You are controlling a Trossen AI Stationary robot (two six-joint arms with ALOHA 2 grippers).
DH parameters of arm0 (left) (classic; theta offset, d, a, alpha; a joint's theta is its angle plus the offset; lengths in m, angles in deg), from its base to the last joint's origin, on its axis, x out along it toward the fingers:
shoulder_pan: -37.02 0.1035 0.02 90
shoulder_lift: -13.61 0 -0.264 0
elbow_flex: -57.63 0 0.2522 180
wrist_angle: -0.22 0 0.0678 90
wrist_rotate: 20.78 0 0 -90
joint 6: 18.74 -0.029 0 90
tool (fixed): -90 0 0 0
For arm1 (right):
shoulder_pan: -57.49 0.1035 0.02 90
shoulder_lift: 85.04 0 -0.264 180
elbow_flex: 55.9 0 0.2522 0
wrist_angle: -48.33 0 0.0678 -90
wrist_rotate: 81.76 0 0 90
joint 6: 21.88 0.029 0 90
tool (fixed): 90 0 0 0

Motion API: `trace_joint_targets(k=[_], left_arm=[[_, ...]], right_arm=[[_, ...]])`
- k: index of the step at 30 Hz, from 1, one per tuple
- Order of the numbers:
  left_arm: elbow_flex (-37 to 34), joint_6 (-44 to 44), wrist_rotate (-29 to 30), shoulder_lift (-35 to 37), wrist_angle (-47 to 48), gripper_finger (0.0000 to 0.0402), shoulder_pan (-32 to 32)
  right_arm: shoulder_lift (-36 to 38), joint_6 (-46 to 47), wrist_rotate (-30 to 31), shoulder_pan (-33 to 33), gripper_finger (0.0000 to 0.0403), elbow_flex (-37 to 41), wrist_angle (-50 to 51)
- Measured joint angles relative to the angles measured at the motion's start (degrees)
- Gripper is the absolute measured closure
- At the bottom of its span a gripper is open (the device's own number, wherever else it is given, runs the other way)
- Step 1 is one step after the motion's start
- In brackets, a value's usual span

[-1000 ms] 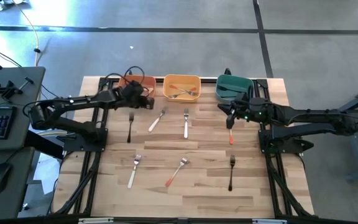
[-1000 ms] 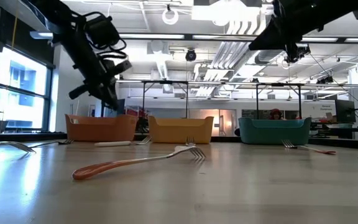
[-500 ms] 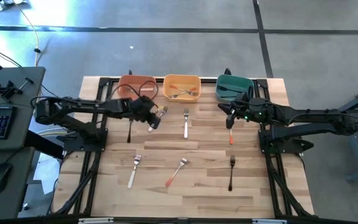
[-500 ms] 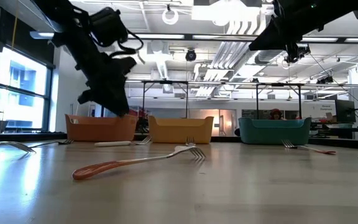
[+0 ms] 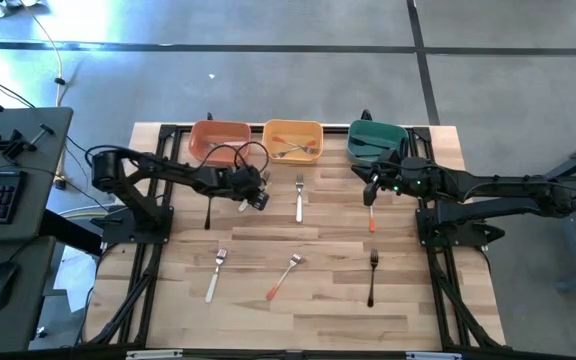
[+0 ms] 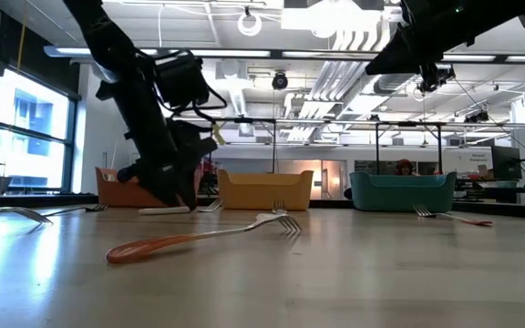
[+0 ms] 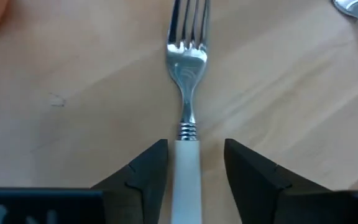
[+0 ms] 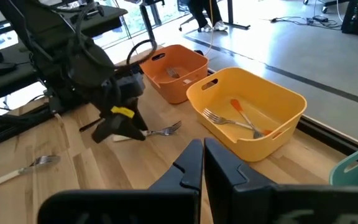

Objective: Sort silverware by color (type)
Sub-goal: Put the white fork into the orange bin

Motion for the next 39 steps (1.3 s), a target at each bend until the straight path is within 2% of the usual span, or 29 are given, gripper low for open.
trace_joint_targets(k=[6,10,13,16,28,32,39], left_arm=[[0.27,-2.45,0.54,-3.08,0.03,0.0326,-0.15],[0.25,-4.93,-3.68,-3.14,-1.06,0.038,-0.33],[0.03,-4.37,-11.01,-1.02,-0.68,0.0389,-0.58],[-0.24,-3.05,-11.06,2.56,1.8,0.0401,-0.56],[-0.21,1.15,-4.4,21.7,16.97,0.0401,3.77],[-0.21,5.26,-5.98,21.98,18.3,0.0381,4.48],[-0.21,13.3,-5.89,14.67,16.26,0.0295,1.83]], right_arm=[[-0.02,1.03,-0.04,0.02,0.0403,0.0,0.01],[-0.02,1.02,-0.04,0.02,0.0403,0.0,0.0],[-0.02,0.98,-0.05,0.02,0.0403,0.0,0.0],[-0.02,0.88,-0.07,0.02,0.0403,0.0,0.03],[-0.78,1.09,-0.09,0.0,0.0403,0.02,0.44],[-1.2,1.24,-0.09,0.0,0.0403,0.02,0.32],[-1.2,1.27,-0.09,0.0,0.0403,0.02,-0.09]])
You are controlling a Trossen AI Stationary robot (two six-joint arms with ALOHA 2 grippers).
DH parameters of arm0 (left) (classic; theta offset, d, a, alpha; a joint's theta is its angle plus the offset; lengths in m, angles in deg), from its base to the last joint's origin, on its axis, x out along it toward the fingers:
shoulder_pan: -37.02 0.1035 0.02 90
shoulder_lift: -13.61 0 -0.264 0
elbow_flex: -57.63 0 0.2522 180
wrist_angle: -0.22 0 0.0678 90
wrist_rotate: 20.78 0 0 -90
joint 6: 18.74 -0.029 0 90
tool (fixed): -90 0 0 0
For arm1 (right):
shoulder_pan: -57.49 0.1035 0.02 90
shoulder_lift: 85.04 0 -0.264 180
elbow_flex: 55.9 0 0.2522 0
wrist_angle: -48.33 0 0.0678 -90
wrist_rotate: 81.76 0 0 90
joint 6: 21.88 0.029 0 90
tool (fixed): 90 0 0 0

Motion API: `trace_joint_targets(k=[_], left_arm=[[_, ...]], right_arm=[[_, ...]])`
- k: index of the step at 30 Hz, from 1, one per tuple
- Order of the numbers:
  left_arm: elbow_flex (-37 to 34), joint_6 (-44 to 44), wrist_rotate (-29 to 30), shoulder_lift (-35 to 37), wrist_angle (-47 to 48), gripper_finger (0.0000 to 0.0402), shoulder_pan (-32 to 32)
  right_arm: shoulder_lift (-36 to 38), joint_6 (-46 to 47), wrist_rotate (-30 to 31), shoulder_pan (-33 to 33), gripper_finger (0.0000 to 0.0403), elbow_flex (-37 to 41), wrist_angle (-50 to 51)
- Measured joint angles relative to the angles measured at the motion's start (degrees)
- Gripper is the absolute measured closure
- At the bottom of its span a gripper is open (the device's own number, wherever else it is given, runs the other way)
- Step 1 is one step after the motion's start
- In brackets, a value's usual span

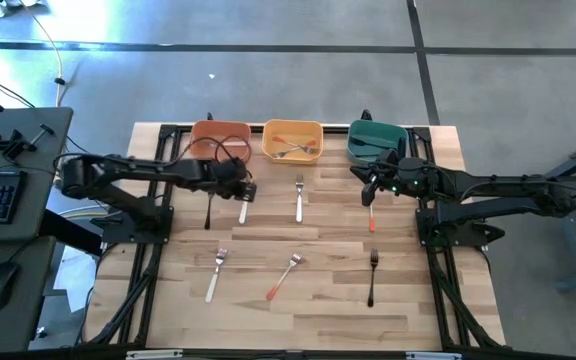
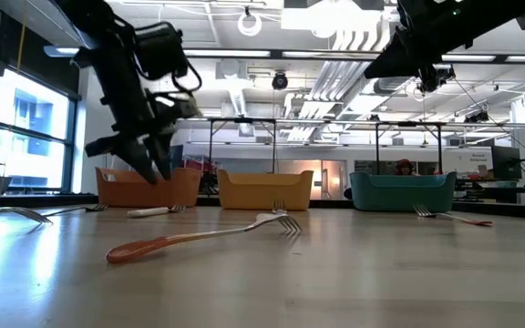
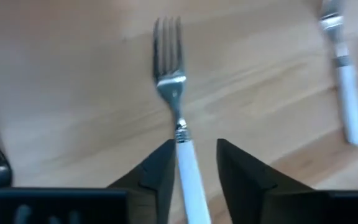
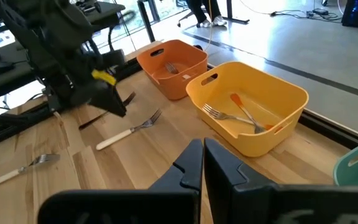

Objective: Sort silverware by color (type)
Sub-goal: Put the white fork into the orange bin

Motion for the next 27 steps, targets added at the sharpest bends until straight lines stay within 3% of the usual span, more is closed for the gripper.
trace_joint_targets(k=[4,9,13,27], left_arm=[[0.02,2.76,0.21,-5.3,-2.72,0.026,-0.16],[0.02,3.13,2.93,-9.89,-5.98,0.0251,-0.15],[0.33,2.6,3.77,-11.77,-6.04,0.0256,-0.14],[0.41,-11.28,3.18,-13.39,-1.91,0.0302,1.31]], right_arm=[[0.0,0.0,-0.02,0.0,0.0403,0.0,0.02],[0.0,0.19,-0.45,0.03,0.0403,0.0,0.02],[0.0,1.52,-0.46,0.04,0.0403,0.0,0.04],[0.0,1.54,-0.46,0.04,0.0403,0.0,0.04]])
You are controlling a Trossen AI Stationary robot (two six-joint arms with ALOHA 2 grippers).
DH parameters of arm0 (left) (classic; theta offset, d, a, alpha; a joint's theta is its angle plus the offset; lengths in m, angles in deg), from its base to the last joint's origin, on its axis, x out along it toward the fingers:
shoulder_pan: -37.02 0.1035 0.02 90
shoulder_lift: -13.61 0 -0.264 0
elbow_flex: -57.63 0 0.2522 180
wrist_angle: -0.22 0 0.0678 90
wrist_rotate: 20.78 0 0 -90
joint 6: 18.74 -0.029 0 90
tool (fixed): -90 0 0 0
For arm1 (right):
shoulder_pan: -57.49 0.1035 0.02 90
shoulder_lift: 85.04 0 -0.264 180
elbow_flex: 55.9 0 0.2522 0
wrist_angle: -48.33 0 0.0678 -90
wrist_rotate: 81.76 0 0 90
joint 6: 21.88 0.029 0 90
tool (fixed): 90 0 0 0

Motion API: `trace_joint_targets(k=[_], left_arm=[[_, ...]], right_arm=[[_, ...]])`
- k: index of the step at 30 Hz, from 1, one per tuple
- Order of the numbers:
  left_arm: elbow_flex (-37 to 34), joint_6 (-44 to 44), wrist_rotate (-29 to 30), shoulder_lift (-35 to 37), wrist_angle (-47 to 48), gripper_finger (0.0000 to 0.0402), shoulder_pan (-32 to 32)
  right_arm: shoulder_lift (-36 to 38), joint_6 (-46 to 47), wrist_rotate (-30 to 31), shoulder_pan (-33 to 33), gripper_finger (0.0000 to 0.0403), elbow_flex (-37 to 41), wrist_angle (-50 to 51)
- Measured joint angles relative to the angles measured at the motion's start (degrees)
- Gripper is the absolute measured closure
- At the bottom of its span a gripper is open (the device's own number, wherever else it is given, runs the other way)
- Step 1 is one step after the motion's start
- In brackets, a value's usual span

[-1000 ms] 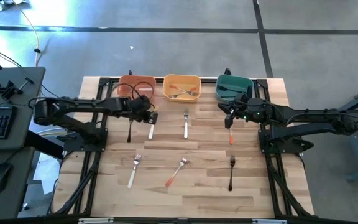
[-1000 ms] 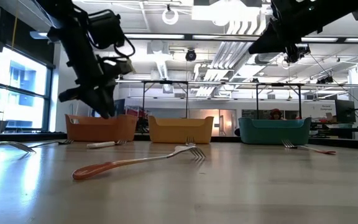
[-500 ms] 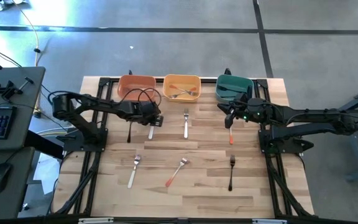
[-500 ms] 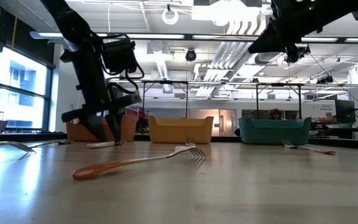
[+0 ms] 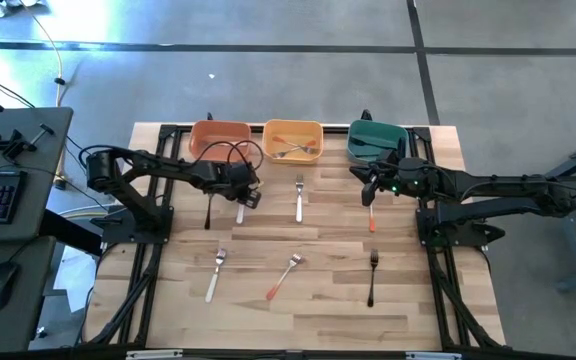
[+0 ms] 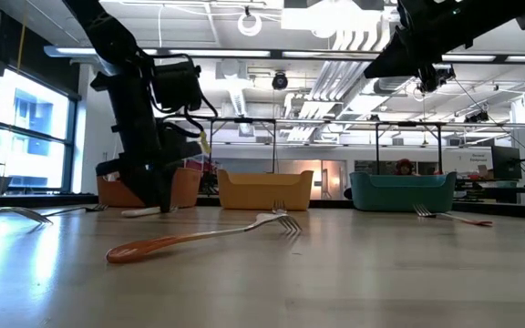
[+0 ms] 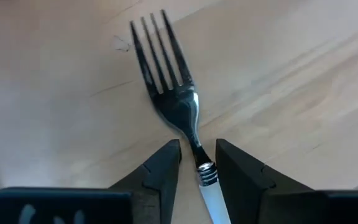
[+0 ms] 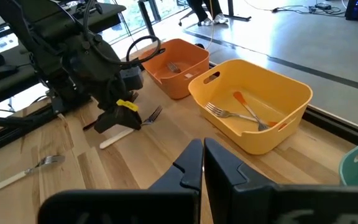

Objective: Sort silverware by color (type)
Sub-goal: Put the white fork into the orange bin

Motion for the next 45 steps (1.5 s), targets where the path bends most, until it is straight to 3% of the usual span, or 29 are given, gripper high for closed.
trace_joint_targets(k=[7,13,19,36,45], left_arm=[[0.79,-7.15,-2.53,-0.19,1.11,0.0325,0.13],[3.15,-12.87,-5.89,-0.31,2.6,0.0387,0.02],[6.87,-15.08,-14.67,0.36,6.05,0.0399,-0.23],[10.38,-17.66,-12.26,11.7,12.5,0.0401,4.09],[11.14,-25.61,-9.62,21.5,22.43,0.0401,15.84]], right_arm=[[0.0,0.0,0.0,0.0,0.0403,0.0,0.0],[0.0,0.0,0.0,0.0,0.0403,0.0,0.0],[0.0,0.0,0.0,0.0,0.0403,0.0,0.01],[0.02,0.0,0.0,0.0,0.0403,0.0,0.04],[0.0,-0.01,0.0,0.0,0.0403,0.0,0.04]])
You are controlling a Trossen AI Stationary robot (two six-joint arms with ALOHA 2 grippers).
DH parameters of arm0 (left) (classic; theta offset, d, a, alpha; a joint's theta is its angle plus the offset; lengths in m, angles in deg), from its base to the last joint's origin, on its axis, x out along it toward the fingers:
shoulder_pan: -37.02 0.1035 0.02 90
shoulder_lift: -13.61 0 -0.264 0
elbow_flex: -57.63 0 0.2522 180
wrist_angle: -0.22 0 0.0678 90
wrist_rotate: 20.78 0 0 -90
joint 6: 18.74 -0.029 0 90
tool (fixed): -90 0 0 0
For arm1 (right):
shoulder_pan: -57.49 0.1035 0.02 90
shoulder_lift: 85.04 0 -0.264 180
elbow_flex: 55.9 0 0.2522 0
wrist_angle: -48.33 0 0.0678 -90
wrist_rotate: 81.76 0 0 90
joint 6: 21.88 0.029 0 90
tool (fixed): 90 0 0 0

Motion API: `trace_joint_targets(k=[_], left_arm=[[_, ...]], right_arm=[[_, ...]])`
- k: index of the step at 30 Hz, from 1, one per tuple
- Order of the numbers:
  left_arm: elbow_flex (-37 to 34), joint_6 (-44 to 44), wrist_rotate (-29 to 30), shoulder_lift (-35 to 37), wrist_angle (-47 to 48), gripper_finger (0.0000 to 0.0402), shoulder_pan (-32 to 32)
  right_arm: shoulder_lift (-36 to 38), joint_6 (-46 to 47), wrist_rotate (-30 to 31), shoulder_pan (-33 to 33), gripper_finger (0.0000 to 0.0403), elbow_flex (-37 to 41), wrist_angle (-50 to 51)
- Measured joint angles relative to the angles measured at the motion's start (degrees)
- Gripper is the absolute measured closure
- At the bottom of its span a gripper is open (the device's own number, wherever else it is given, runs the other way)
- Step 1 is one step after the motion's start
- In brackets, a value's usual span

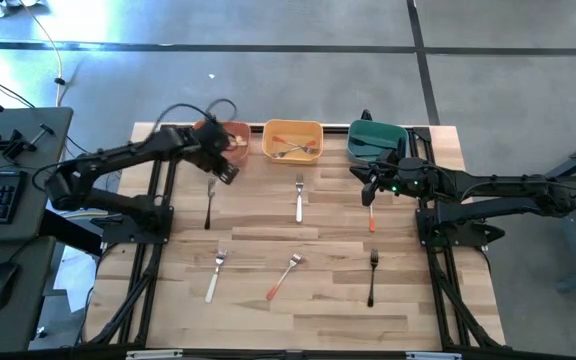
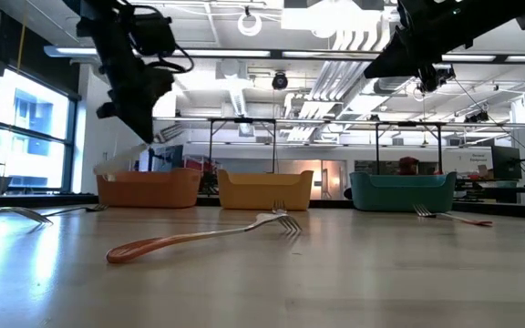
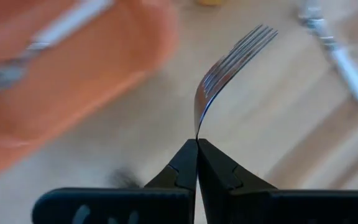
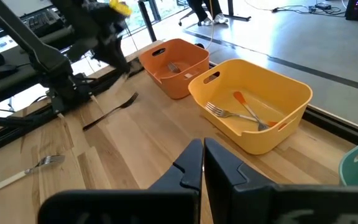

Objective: Sort silverware by color (type)
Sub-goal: Put the white fork into the orange bin

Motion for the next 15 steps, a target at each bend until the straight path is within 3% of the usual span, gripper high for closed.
trace_joint_targets(k=[4,8,15], left_arm=[[3.34,-8.16,0.81,0.2,2.33,0.0401,7.58],[9.02,-16.96,0.83,-4.57,1.92,0.0401,13.8],[18.01,-34.98,2.26,-16.36,3.94,0.0401,17.6]], right_arm=[[0.0,0.01,0.0,0.02,0.0403,0.0,-0.02],[0.0,0.01,0.0,0.0,0.0403,0.0,-0.02],[0.0,1.28,0.02,0.0,0.0403,0.0,-0.02]])
